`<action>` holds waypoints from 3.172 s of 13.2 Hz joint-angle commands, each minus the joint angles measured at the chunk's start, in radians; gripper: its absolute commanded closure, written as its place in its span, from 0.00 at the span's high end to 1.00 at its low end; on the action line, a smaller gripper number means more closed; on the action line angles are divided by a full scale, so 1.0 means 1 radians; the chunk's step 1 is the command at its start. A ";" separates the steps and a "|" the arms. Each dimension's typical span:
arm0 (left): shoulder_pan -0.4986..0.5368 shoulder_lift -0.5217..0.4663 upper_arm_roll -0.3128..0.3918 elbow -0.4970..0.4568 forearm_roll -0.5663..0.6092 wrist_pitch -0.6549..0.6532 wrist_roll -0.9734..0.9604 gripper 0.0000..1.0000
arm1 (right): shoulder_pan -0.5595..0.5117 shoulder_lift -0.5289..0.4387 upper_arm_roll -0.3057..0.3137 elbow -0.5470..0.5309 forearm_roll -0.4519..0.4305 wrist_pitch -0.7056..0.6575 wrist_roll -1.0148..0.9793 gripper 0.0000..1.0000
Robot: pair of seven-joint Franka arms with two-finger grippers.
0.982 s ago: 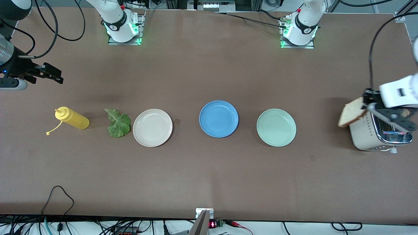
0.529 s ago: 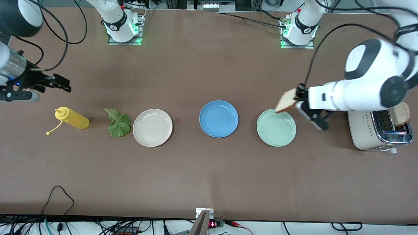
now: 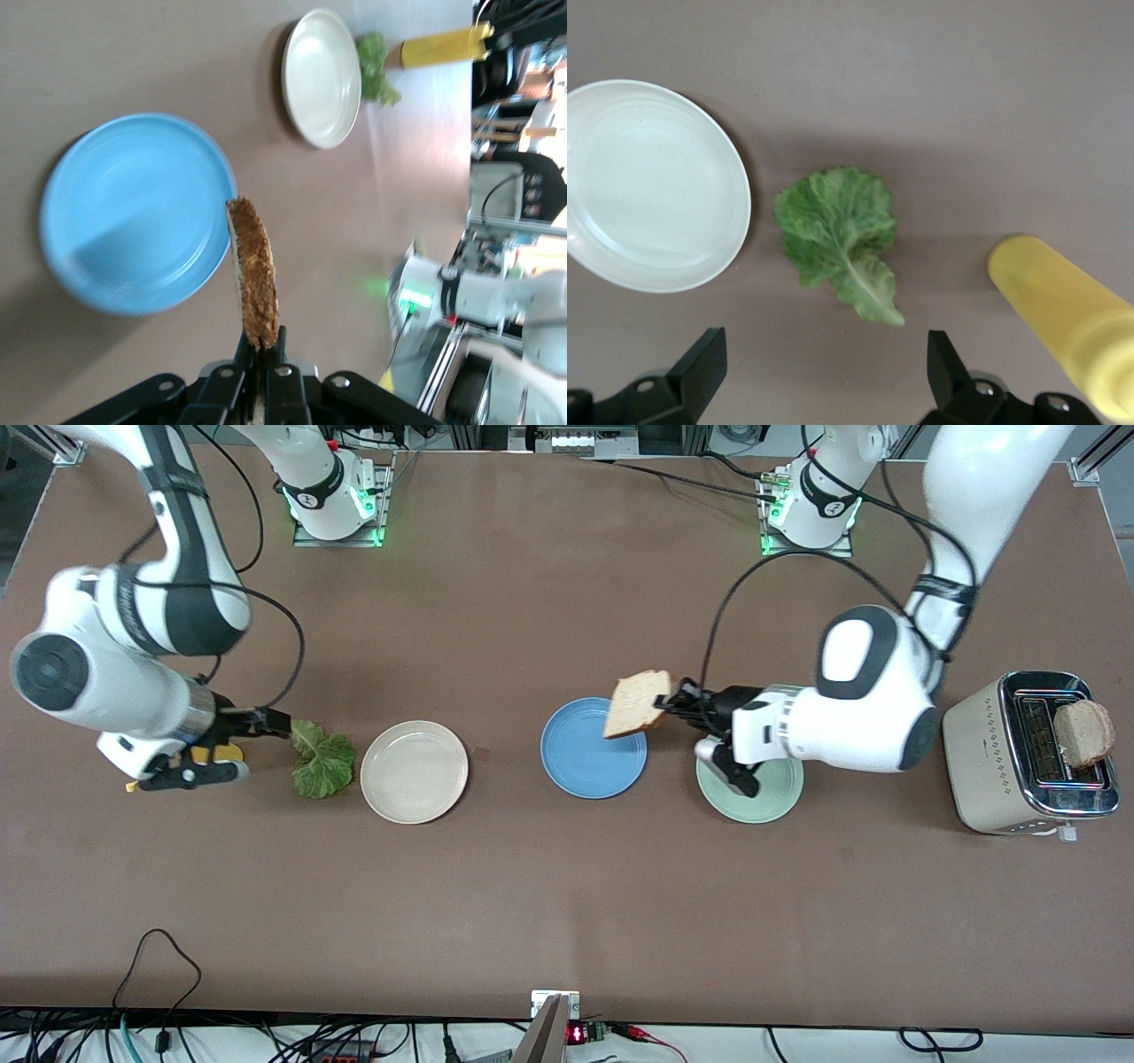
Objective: Make sandwich in blue plate with both arms
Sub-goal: 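Carry the bread to the blue plate while the right gripper reaches the lettuce, then release the bread on the blue plate while the right gripper grasps lettuce, then lift the lettuce with the right gripper while the left gripper withdraws, then carry the lettuce leaf with the right gripper over the bread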
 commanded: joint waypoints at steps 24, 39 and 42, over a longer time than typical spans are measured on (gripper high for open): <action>-0.048 -0.047 0.214 0.020 0.770 -0.160 0.123 1.00 | 0.016 0.223 -0.004 -0.162 -0.006 0.367 -0.146 0.44; 0.046 -0.044 0.233 0.084 0.980 -0.475 -0.064 1.00 | 0.096 0.257 0.171 0.381 0.055 0.028 -0.261 0.00; 0.044 -0.044 0.233 0.097 0.974 -0.475 -0.067 1.00 | 0.185 0.318 0.199 0.489 0.062 0.031 -0.357 0.00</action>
